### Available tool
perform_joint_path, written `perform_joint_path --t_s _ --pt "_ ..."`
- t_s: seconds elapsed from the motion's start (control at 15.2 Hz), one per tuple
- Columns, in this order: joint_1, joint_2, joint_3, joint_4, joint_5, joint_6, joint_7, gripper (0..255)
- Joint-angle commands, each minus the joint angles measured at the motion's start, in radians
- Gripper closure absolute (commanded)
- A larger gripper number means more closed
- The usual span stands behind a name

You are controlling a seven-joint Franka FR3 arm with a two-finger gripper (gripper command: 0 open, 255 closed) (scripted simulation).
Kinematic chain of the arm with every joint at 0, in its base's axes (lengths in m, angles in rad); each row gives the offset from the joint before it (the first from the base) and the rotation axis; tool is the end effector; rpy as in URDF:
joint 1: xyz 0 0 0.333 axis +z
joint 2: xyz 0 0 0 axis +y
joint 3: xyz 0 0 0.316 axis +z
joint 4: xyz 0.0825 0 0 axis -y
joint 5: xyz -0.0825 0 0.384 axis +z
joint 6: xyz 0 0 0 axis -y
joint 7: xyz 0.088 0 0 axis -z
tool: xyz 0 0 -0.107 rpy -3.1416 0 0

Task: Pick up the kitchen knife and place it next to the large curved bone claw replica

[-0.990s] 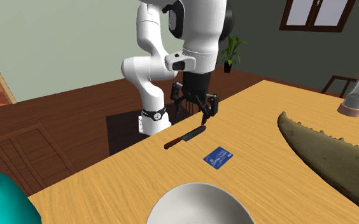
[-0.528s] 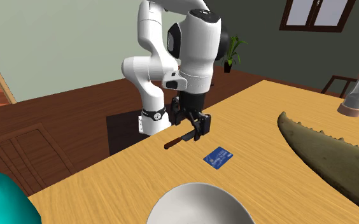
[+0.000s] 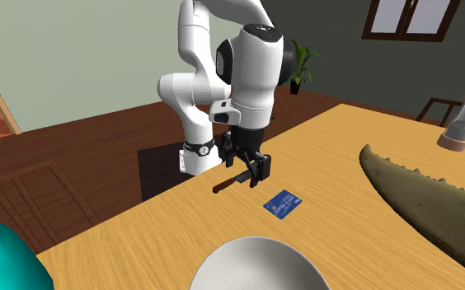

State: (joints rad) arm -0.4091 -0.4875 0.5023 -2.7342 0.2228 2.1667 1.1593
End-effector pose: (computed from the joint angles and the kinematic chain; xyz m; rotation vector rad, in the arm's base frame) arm 0.3561 0.0260 0.3411 2.4436 -1.7962 -0.1007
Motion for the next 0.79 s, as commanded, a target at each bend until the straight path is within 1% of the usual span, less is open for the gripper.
perform_joint_path --t_s 0.0,0.07,0.13,0.73 --pt "0.0 0.0 0.0 0.0 0.0 0.001 0.0 0" --pt "0.0 0.0 0.0 0.0 0.0 0.0 0.0 0" --pt "0.0 0.0 0.0 0.0 0.0 0.0 0.0 255" --pt "0.0 0.0 0.0 0.0 0.0 0.001 0.0 255"
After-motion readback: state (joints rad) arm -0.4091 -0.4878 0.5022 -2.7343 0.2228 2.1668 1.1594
